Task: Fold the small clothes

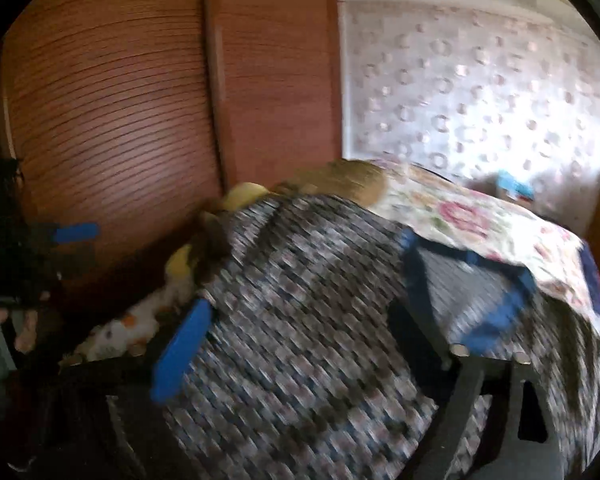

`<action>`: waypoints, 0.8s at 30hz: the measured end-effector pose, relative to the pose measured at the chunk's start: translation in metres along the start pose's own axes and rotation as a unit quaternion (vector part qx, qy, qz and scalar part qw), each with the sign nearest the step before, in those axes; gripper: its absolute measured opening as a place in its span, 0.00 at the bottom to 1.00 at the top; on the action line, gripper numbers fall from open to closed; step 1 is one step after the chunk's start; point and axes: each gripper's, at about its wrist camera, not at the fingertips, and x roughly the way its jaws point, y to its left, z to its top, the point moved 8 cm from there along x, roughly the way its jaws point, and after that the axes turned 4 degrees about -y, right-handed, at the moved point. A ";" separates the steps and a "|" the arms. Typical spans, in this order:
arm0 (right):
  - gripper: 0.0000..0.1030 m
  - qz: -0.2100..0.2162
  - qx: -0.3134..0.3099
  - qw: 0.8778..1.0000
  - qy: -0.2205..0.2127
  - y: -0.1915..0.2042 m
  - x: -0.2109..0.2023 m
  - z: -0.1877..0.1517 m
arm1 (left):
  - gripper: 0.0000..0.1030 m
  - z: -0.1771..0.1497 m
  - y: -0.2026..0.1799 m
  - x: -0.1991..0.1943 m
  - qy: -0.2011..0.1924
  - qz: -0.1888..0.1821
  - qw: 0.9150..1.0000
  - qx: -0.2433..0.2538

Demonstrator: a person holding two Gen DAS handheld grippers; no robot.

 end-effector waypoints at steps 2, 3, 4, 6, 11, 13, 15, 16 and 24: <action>0.74 0.019 -0.016 1.000 0.007 0.011 0.019 0.013 | 0.78 -0.002 0.005 -0.001 -0.001 0.007 1.000 -0.004; 0.70 0.029 -0.023 0.999 0.011 0.014 0.027 0.017 | 0.78 -0.002 0.008 -0.001 -0.001 0.009 1.000 -0.006; 0.68 0.039 -0.031 0.999 0.018 0.020 0.038 0.020 | 0.78 -0.003 0.010 -0.002 -0.002 0.010 1.000 -0.008; 0.64 0.051 -0.044 0.997 0.034 0.029 0.060 0.024 | 0.78 -0.005 0.012 -0.003 -0.002 0.012 1.000 -0.009; 0.56 0.039 -0.082 0.992 0.089 0.034 0.112 0.012 | 0.78 -0.011 0.014 -0.002 0.002 0.011 1.000 -0.009; 0.50 0.037 -0.086 0.990 0.106 0.033 0.125 0.006 | 0.78 -0.013 0.014 0.000 0.005 0.011 1.000 -0.010; 0.34 0.034 -0.091 0.989 0.115 0.030 0.133 0.001 | 0.78 -0.016 0.015 0.001 0.008 0.009 1.000 -0.011; 0.25 0.034 -0.092 0.988 0.117 0.029 0.137 0.000 | 0.78 -0.017 0.015 0.002 0.009 0.009 1.000 -0.011; 0.07 0.022 0.005 0.998 0.057 -0.004 0.115 0.015 | 0.78 -0.023 0.005 0.010 0.016 -0.005 1.000 -0.011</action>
